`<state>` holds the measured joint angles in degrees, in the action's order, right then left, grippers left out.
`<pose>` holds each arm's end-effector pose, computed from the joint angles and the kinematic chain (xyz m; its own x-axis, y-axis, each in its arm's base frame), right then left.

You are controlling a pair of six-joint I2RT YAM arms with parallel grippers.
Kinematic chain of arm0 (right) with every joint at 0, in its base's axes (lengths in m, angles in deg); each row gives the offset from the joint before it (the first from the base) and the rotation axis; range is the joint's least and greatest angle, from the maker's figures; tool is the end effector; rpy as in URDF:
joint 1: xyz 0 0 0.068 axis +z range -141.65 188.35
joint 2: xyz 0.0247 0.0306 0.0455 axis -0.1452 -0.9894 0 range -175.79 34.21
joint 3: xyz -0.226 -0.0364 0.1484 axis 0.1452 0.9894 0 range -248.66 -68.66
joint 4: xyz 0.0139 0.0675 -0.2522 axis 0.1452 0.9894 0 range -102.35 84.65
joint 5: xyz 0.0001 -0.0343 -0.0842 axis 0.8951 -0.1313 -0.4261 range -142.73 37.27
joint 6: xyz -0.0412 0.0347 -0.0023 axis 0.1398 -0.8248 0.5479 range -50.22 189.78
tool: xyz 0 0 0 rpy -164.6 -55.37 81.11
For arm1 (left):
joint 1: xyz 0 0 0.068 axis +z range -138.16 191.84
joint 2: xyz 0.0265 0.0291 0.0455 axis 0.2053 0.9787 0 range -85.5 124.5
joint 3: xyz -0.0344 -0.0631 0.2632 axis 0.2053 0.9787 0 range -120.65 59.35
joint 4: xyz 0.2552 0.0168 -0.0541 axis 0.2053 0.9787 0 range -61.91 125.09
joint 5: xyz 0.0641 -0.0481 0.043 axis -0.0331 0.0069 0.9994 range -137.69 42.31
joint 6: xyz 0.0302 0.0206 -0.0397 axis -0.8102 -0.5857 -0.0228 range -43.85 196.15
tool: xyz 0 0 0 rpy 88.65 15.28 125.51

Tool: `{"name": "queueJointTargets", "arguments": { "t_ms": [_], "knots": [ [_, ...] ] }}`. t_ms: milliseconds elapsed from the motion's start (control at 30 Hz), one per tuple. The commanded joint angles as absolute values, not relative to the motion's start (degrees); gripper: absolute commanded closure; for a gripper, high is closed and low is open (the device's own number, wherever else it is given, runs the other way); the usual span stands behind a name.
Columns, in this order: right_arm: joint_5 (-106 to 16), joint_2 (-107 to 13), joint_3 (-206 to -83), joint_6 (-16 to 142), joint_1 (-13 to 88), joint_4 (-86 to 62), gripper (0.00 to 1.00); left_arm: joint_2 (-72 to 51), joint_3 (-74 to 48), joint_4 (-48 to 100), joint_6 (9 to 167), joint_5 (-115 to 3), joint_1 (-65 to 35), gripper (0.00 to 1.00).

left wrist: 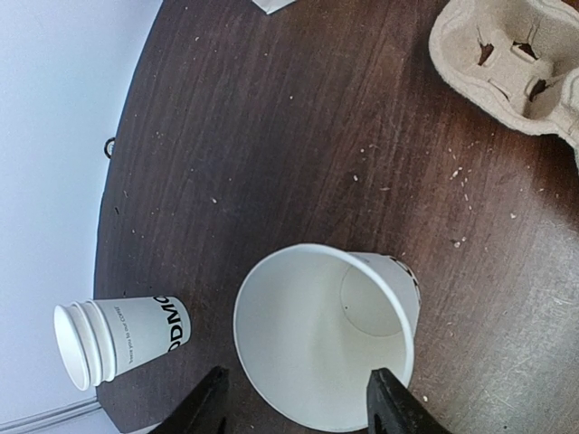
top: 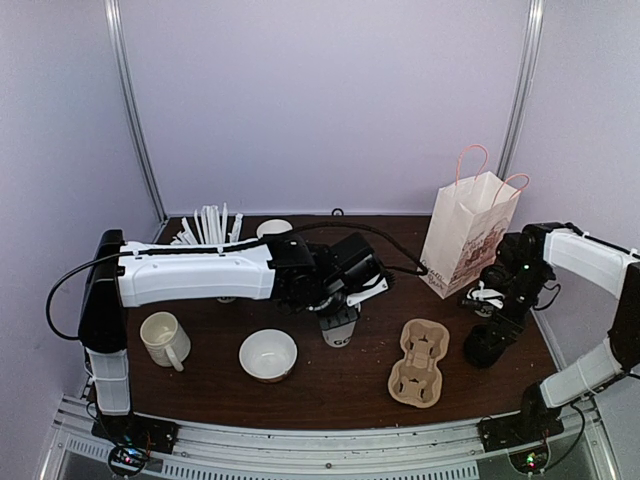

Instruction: Pack the takeout coffee

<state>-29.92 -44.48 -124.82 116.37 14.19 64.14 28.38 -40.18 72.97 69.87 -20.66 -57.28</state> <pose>0.1983 0.0341 0.2284 -0.6508 -0.7398 -0.1704 -0.7368 0.5613 0.3770 0.1695 -0.3989 0.2615 -0.2224 0.8565 -0.4657 0.7785 0.4436 0.4441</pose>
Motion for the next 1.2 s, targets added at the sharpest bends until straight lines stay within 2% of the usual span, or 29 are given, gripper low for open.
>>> {"name": "queueJointTargets", "arguments": {
  "t_ms": [0, 133, 567, 733, 833, 900, 1167],
  "knots": [
    [-33.43, -45.9, -122.22, 116.81, 16.88, 60.79, 0.46, 28.05, -41.11, 72.64, 69.29, -19.93, -57.38, 0.48],
    [-35.65, -47.66, -121.57, 115.53, 17.9, 58.32, 0.5, 28.0, -40.78, 72.66, 69.54, -19.95, -57.36, 0.48],
    [-35.78, -49.62, -122.18, 114.49, 18.37, 57.31, 0.78, 28.22, -40.25, 72.64, 69.74, -19.81, -57.4, 0.48],
    [-35.25, -49.31, -122.48, 114.34, 18.37, 57.9, 0.79, 28.14, -40.11, 72.66, 69.69, -19.83, -57.4, 0.48],
    [-34.46, -49.03, -122.9, 114.19, 18.37, 58.66, 0.73, 28.19, -40.09, 72.65, 69.76, -19.87, -57.41, 0.48],
    [-34.27, -49.02, -123.33, 113.91, 18.37, 59.26, 0.72, 28.22, -40.17, 72.65, 69.74, -19.85, -57.4, 0.48],
    [-33.43, -49.81, -123.73, 113.66, 18.28, 59.57, 0.76, 28.22, -39.99, 72.66, 69.83, -20.0, -57.36, 0.48]
  ]
}}
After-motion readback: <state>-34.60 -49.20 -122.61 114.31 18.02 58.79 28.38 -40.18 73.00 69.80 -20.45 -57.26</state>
